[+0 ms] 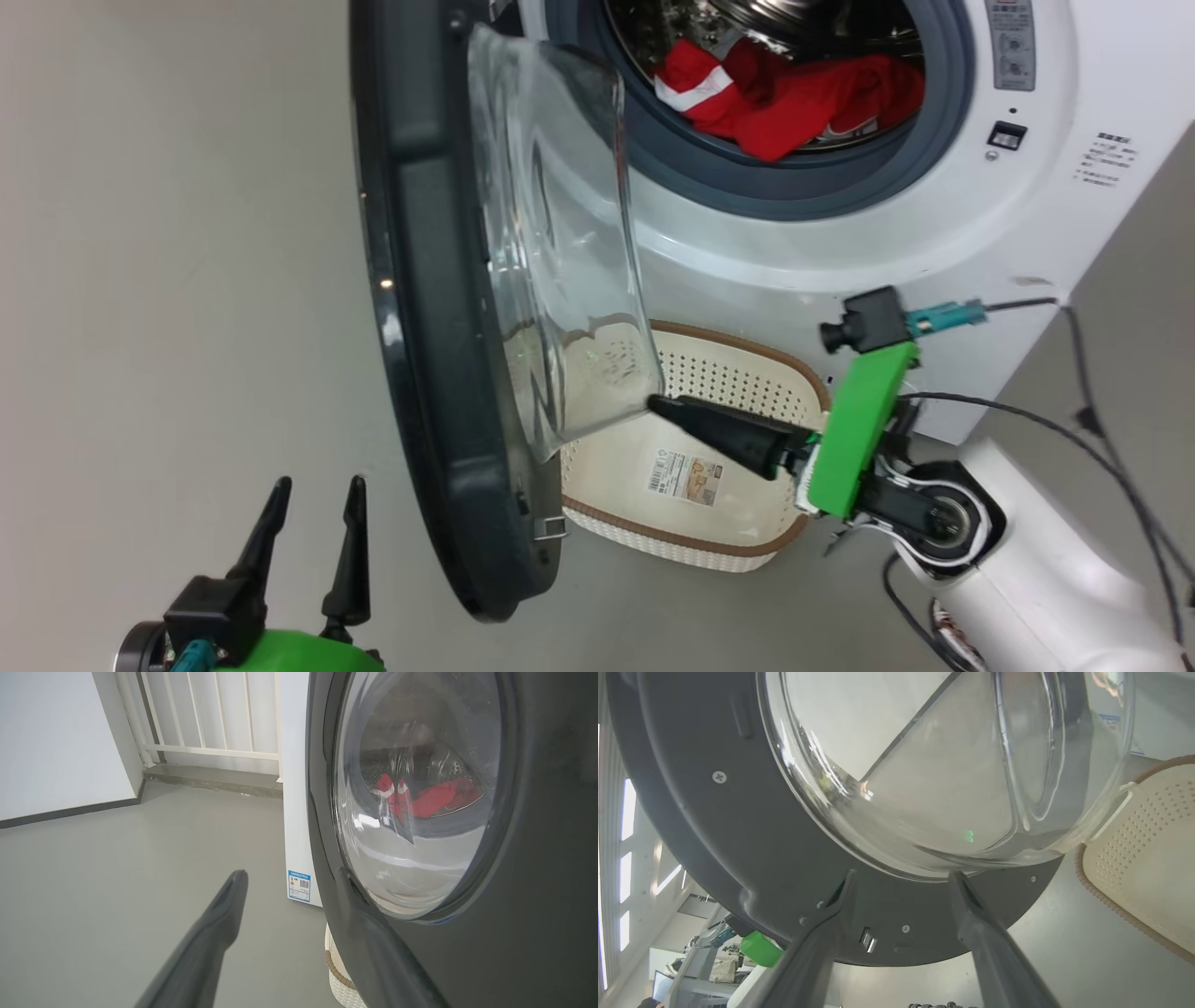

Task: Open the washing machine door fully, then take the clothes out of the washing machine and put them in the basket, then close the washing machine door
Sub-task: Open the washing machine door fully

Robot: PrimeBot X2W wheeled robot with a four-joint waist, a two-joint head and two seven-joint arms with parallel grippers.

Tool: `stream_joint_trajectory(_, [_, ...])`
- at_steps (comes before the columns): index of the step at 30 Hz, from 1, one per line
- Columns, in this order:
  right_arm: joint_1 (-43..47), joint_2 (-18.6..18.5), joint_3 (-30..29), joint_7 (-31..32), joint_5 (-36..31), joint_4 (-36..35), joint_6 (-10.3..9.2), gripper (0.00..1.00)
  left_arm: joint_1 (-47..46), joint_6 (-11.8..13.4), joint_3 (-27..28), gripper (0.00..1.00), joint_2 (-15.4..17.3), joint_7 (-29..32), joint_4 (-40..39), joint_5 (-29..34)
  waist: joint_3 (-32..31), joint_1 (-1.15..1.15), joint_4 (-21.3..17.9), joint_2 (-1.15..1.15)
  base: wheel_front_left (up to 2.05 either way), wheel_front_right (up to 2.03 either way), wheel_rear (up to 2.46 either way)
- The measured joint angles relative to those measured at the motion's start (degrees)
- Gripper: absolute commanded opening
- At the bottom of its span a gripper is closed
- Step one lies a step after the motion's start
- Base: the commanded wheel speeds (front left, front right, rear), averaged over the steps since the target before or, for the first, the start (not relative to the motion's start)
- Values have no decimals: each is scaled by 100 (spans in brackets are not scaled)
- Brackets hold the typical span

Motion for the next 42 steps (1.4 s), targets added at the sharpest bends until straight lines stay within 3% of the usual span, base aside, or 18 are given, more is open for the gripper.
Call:
stream_joint_trajectory(14, [47,-907,1156,-2752,-1546,754,0,100,8,-2,174,100,-1,0,11,18,-80,0,-256,0,0,0,0])
stream_joint_trajectory(21, [47,-950,1519,-4135,-1701,1248,1,100,101,-43,241,100,-1,0,27,20,-146,0,-315,0,0,0,0])
stream_joint_trajectory(26, [47,-947,1573,-4501,-2174,1494,1,100,111,-43,279,100,-1,0,27,20,-161,0,-349,0,0,0,0])
stream_joint_trajectory(35, [556,-619,-160,-4521,-4028,928,1,100,204,-44,302,100,0,1,24,20,-164,0,-369,0,0,0,0])
stream_joint_trajectory(42, [1270,-233,-1111,-4521,-5127,603,1,100,204,-44,290,100,0,0,36,21,-197,0,-343,0,0,0,0])
